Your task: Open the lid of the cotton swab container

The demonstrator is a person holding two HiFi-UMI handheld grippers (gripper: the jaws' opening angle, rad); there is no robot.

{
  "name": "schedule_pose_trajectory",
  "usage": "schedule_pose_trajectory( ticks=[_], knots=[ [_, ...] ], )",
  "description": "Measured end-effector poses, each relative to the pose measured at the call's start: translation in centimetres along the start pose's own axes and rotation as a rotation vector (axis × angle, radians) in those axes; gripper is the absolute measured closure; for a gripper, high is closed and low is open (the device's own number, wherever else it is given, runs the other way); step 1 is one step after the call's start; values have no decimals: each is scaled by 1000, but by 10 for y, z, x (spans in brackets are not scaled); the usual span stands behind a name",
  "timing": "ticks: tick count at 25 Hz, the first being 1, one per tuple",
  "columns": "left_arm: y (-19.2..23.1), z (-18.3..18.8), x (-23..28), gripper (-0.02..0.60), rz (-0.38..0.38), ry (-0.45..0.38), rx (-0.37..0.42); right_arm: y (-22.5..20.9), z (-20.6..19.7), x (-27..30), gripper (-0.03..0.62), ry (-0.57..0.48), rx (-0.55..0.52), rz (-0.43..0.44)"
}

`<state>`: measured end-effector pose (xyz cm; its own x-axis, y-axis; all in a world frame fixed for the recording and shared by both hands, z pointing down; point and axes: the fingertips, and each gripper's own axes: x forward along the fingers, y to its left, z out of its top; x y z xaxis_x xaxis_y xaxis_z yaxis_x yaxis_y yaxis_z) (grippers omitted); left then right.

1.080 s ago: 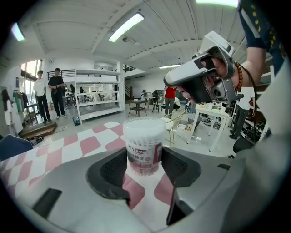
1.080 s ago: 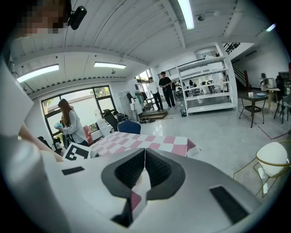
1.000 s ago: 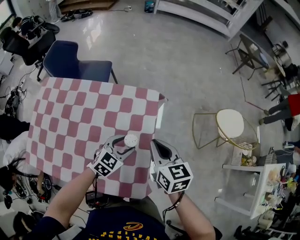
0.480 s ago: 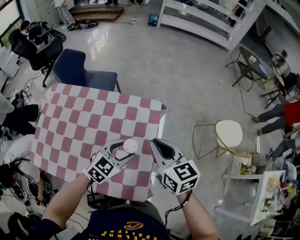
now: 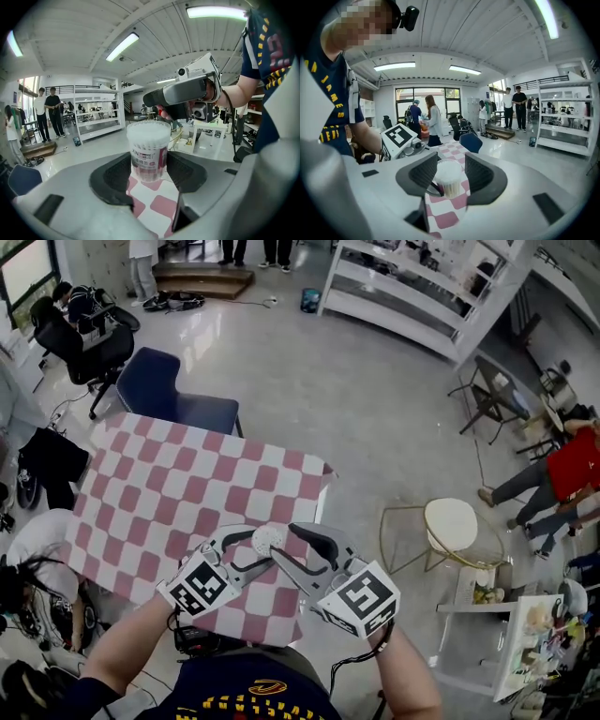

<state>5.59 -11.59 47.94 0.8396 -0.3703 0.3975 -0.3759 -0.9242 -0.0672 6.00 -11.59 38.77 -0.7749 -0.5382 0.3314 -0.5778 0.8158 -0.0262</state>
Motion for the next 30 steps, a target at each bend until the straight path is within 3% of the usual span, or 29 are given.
schedule_pose_trajectory(
  ticks=[5,10,19,30],
  knots=[
    [-3,1,-6,342,9,15,8,19,-3,10,328,79,-110,33],
    [-6,4,-10,342,3,-20,4,22,-22,24,326,117,-135,33],
    [-16,5,-10,342,-21,-16,73,29,-35,26,329,164,-164,66],
    [-16,2,-8,342,-54,-27,69,21,-40,25,335,167,-8,72]
  ],
)
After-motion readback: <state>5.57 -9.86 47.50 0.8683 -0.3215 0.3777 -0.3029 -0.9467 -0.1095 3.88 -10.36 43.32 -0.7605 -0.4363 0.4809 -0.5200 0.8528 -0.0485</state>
